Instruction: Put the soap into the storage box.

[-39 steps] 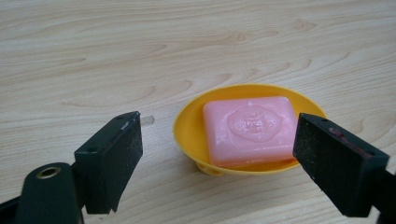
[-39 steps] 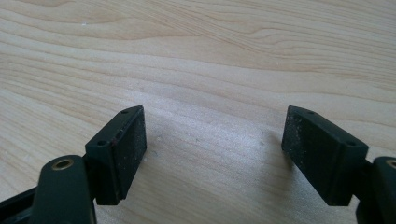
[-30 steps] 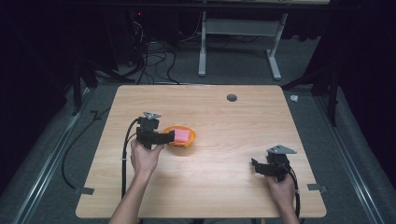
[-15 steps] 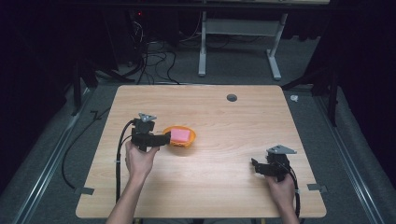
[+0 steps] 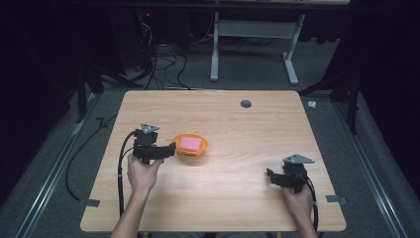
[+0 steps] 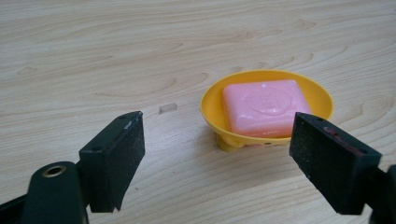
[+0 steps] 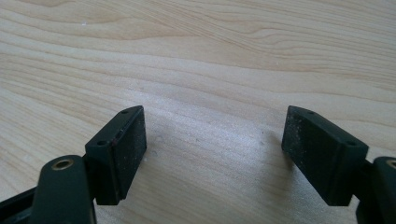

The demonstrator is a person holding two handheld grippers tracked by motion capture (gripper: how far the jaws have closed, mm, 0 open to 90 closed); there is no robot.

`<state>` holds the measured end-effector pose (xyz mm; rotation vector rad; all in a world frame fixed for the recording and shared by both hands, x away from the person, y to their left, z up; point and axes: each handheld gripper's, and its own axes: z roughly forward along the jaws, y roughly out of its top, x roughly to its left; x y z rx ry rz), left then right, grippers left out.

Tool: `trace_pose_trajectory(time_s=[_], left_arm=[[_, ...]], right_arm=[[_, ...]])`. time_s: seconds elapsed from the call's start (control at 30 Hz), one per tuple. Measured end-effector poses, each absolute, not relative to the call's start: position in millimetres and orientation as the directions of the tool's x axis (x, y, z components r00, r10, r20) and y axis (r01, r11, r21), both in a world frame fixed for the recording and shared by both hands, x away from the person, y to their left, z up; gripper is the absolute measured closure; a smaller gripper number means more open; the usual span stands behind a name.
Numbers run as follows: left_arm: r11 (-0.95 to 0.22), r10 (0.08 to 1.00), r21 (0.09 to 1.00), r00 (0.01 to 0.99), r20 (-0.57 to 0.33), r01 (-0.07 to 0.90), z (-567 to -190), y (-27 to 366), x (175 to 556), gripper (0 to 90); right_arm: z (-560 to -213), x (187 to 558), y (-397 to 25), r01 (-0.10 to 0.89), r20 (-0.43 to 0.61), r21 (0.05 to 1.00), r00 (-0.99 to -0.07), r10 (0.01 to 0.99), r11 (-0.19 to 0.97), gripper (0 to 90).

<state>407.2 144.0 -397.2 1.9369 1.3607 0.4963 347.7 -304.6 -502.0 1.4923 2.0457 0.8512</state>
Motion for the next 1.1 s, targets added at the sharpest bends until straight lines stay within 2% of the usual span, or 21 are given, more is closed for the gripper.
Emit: trace_pose_trajectory(time_s=[1.1], left_arm=[[-0.187,0.913,0.746,0.394,-0.108,0.639,-409,175,382,19.5]], right_arm=[[-502,348,-305,0.665,-0.011,0.714,-0.301,0.954,0.218,22.7]])
